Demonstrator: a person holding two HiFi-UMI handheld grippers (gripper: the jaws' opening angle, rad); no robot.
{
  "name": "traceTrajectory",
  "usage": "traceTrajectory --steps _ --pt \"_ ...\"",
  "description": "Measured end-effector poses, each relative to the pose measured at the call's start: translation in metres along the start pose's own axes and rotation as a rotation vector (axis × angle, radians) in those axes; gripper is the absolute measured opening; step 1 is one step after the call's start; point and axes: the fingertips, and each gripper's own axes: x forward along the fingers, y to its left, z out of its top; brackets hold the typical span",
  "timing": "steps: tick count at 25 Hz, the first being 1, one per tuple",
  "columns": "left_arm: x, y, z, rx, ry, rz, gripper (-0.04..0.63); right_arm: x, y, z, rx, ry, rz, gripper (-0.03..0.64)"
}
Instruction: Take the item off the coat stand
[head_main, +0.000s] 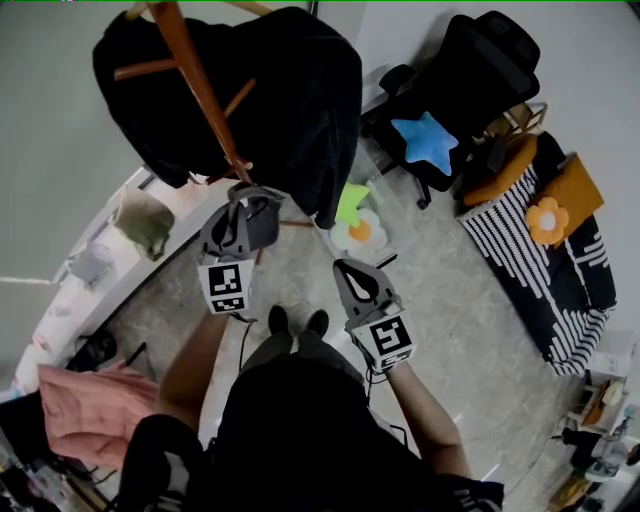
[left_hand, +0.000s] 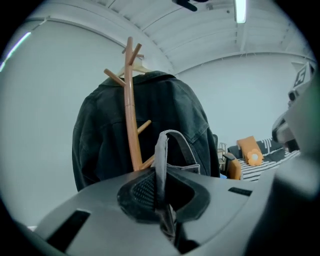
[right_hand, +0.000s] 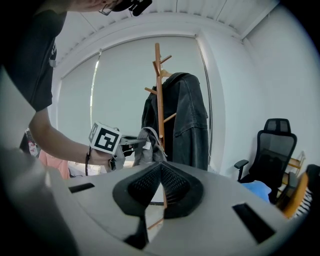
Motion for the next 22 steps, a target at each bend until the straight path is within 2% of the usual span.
traceTrajectory --steps 11,17,22 --pt "-0.084 0.014 0.033 -0.089 -0.089 0.021 0.026 -0.019 0.006 0.024 -0.015 -0.115 -0.014 0.02" --pt "-0.119 0.024 0.045 -0.063 -0.149 0.05 0.026 -0.022 0.009 0.032 -0.035 -0.138 -0.029 0.02" --pt "-0.137 0.028 0.04 -0.04 -0.162 0.064 0.026 -0.023 0.005 0.037 -0.036 -0.153 -0.043 0.02"
